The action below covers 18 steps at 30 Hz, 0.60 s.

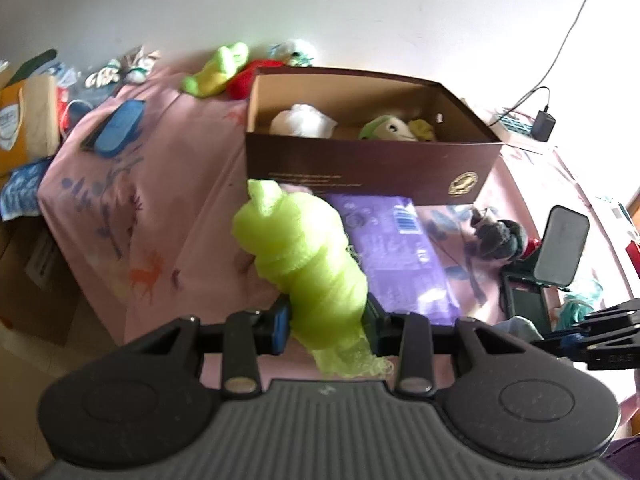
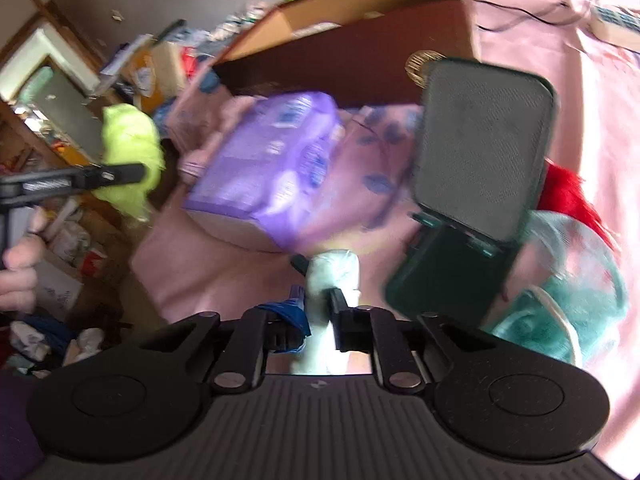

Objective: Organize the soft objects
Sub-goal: 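Grasp the lime-green plush with left tool while right tool grasps teal puff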

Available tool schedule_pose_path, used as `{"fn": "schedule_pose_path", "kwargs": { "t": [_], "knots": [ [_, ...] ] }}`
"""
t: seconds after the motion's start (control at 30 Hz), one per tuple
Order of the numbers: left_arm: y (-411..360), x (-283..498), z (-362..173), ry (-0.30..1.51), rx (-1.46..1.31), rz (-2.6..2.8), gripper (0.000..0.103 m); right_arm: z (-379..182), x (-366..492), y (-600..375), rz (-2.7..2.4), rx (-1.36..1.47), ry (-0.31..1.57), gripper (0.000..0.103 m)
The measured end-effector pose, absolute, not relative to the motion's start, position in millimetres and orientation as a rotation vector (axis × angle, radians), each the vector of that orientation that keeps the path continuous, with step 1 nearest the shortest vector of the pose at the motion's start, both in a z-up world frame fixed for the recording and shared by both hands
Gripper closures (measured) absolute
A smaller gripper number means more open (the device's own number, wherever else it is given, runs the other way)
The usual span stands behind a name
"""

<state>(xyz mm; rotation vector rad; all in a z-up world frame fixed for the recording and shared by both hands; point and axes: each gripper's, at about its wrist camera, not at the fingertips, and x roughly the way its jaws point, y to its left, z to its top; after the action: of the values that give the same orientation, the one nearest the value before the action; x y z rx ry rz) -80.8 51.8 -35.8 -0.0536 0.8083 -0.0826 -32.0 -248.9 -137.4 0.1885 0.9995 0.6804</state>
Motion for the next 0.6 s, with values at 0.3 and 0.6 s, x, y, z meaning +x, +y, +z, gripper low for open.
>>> {"fn": "schedule_pose_path", "kwargs": {
  "t": [0.3,0.6],
  "knots": [
    [44.3,-63.9,-30.1,0.791,-0.05,-0.18,0.064,-152.8,-44.0,-269.0,0.582,0.17,1.117,0.098],
    [37.8,-42.3,-25.7,0.786,-0.021,-0.257,0.064,-160.7,-49.6,-252.9,0.65,0.195,1.085,0.093]
  ]
}}
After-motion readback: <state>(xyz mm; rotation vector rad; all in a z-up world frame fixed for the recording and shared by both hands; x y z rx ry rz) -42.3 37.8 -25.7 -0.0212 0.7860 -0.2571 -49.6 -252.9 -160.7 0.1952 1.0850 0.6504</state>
